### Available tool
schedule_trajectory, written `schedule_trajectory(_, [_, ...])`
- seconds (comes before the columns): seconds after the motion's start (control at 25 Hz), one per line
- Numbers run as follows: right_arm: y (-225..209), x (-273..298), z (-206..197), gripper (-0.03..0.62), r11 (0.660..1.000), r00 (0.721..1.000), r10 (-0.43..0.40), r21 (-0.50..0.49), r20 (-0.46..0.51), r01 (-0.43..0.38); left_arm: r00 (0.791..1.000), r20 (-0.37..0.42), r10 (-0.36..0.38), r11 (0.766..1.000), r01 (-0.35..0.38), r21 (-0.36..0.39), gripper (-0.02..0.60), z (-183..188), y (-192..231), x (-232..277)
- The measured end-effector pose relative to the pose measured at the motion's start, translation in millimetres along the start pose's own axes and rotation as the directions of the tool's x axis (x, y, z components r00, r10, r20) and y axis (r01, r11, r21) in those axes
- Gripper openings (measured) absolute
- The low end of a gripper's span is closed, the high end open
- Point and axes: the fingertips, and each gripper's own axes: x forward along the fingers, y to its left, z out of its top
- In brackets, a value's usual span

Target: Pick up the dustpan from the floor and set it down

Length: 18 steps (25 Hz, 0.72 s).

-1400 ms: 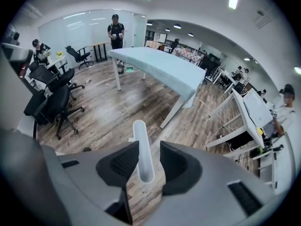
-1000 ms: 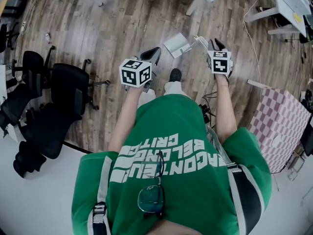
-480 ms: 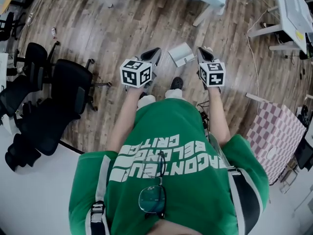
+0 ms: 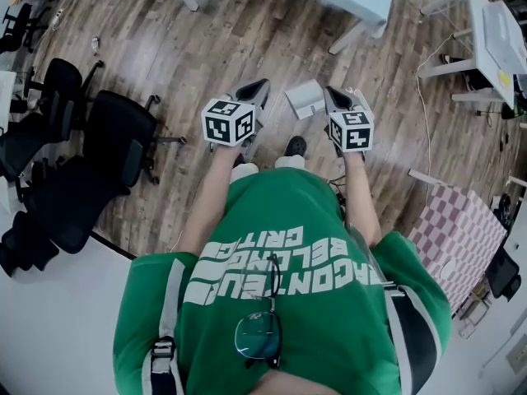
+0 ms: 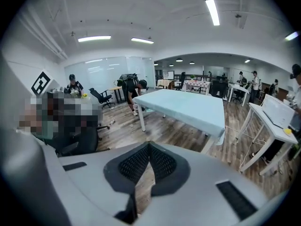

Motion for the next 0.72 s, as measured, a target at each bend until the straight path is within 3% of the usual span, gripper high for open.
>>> schedule_trajectory(0.72, [28,4,-3,0.009,0.999,0.999,0.042,-0.027,-0.028,-0.043,0.999,0.032,0.026,0.999,-0.025,-0.047,0.003,-6,4,-15])
